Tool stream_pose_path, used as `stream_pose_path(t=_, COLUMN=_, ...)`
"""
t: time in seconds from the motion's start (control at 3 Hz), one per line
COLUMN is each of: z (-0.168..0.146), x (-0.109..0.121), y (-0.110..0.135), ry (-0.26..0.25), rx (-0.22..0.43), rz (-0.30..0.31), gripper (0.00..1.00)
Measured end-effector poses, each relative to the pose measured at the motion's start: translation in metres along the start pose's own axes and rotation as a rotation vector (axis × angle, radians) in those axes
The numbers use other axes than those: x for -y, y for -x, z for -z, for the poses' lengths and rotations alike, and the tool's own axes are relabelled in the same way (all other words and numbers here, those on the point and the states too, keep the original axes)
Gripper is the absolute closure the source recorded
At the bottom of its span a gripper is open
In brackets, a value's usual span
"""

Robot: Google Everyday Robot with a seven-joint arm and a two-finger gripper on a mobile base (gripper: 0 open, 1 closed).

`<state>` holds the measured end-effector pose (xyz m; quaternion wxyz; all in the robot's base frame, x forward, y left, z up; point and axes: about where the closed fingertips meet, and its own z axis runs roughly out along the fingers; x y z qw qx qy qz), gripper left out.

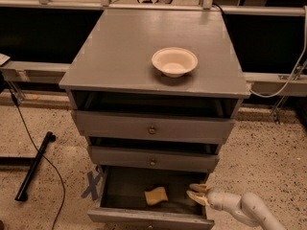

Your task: Place sponge into bottom drawer

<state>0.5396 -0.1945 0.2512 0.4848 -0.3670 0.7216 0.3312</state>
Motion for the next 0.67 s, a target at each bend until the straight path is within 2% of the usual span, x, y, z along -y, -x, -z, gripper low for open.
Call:
stream_pose_path(t=0.33, z=0.052, x=0.004, y=0.008, ry=-0.086, rx=0.032, rz=-0.003, gripper=0.56)
stream_pose_path(t=0.67, z=0.081, x=0.007, y=0.009, ry=-0.133, rx=0.055, rz=-0.014, gripper=0.33)
